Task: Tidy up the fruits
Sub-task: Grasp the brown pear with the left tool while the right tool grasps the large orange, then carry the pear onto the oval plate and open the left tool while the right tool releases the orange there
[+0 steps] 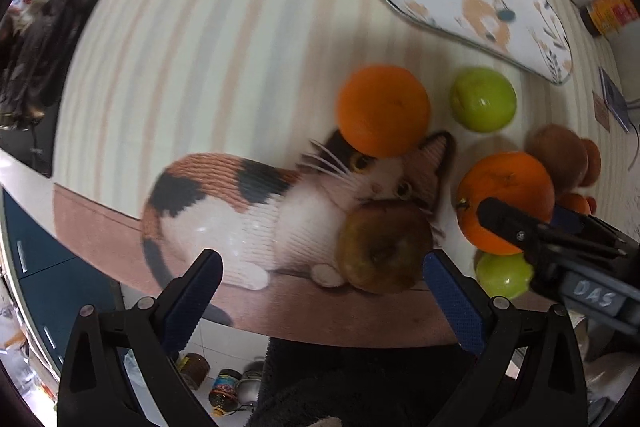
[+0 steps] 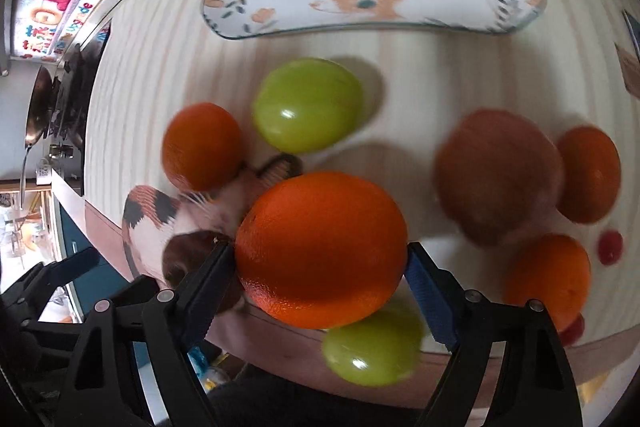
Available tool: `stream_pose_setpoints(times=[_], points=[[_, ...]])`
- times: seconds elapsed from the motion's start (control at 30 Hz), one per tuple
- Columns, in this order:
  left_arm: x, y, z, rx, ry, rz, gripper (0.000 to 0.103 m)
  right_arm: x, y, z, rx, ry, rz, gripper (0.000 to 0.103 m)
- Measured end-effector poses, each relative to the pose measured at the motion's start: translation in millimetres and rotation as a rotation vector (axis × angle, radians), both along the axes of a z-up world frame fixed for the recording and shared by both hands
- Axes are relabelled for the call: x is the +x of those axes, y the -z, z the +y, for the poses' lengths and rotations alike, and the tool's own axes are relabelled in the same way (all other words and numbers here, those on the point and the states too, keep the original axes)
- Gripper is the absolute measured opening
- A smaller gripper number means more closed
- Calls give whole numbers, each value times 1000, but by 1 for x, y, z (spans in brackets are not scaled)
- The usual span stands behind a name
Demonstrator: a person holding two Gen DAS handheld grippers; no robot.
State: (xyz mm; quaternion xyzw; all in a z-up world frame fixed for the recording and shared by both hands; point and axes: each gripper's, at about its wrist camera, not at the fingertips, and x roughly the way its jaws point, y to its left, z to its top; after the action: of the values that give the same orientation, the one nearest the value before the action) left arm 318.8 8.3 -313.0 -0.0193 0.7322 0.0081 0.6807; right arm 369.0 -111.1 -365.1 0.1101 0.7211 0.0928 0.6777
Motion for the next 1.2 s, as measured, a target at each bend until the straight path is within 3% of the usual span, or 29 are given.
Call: stream_pose_setpoints(times=[0.2,0.27,0.33,0.4,0.6,0.7,0.9,1.2], points=[[7,20,-13,-58,38,39,102,0,-3,-7,6,58,13,87],[10,26,-19,-60,58,42,91,3,-3,-10,17,78,19,87],[11,36,-21,-91,67,53,72,-8,-1,-10,25,85,15,87],[12,41,-22,-121,54,56,64,-7,0,-9,22,85,14,87],[13,45,-4,-65,14,11,64,-16,-3,-26,22,80,14,87],[16,49,5,-94,-13,30,65,-19,-2,-33,29,80,13,88],[17,61,3,-63,-3,27,64,-17,-3,-29,7,60,18,88],[15,37,-4,-40,29,-21,63,-20,-10,-22,-14,28,-11,87]])
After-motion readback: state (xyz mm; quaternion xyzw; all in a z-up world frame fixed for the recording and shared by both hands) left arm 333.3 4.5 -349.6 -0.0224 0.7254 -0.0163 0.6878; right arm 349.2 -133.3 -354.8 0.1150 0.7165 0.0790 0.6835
